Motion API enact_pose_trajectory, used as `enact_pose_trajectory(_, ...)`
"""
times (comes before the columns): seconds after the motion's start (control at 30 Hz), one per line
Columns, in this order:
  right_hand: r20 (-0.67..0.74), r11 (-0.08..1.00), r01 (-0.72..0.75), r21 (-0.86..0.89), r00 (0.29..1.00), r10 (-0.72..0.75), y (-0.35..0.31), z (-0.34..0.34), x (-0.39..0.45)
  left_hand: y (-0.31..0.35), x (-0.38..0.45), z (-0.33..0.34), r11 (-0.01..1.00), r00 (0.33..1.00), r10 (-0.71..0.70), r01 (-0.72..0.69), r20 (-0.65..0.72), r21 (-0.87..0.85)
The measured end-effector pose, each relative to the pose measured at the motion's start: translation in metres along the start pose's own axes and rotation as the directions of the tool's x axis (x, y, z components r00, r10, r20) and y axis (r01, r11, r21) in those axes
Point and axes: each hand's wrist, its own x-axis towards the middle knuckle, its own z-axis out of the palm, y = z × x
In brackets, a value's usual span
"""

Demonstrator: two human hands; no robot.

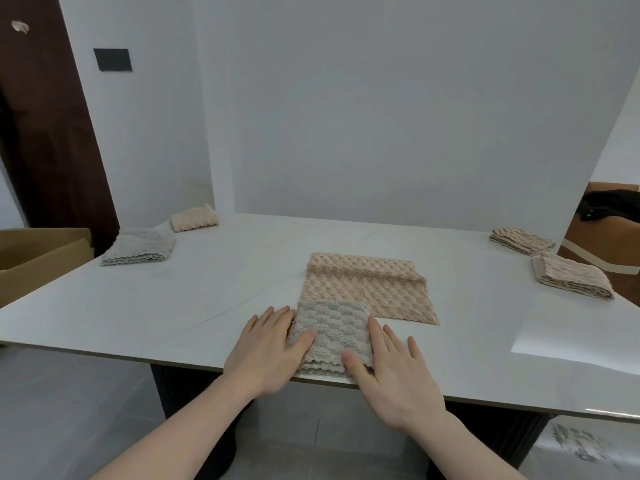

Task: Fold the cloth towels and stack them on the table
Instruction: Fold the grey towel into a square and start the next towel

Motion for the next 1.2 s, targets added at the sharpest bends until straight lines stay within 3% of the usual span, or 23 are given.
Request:
enact_pose_trajectory(0.2,-0.011,0.899,-0.147,0.412,0.986,0.166,-0.003,-0.02,0.006,0.005,-0.001,-0.009,0.988,0.997,-0.058,0.052,-0.042,-0.143)
enact_pose_trajectory(0.37,-0.027,0.897,-0.159,0.413,0.982,0.187,-0.001,-0.018,0.009,-0.003,0.004,-0.002,0.984,0.997,-0.057,0.047,-0.054,-0.174)
enact_pose_trajectory(0.53,0.019,0.843,-0.262,0.47,0.958,0.287,0.004,-0.017,0.019,-0.009,0.01,-0.01,0.929,0.996,-0.086,0.088,0.021,-0.359)
enact_pose_trajectory(0.77,0.266,0.775,-0.442,0.452,0.896,0.356,-0.015,-0.048,0.036,0.006,0.024,-0.037,0.866,0.944,-0.204,0.298,0.26,-0.401)
enact_pose_trajectory(0.83,0.387,0.695,-0.542,0.472,0.836,0.39,-0.026,-0.073,0.04,0.022,0.026,-0.055,0.817,0.894,-0.275,0.412,0.355,-0.404)
enact_pose_trajectory(0.93,0.556,0.561,-0.662,0.497,0.74,0.379,-0.047,-0.125,0.038,0.058,0.024,-0.1,0.644,0.802,-0.388,0.588,0.453,-0.49)
enact_pose_trajectory(1.07,0.542,0.497,-0.664,0.559,0.746,0.387,-0.067,-0.188,0.022,0.091,0.009,-0.158,0.452,0.75,-0.423,0.661,0.509,-0.599)
enact_pose_trajectory(1.2,0.518,0.428,-0.667,0.61,0.744,0.421,-0.069,-0.232,0.007,0.113,-0.006,-0.188,0.337,0.731,-0.369,0.681,0.574,-0.65)
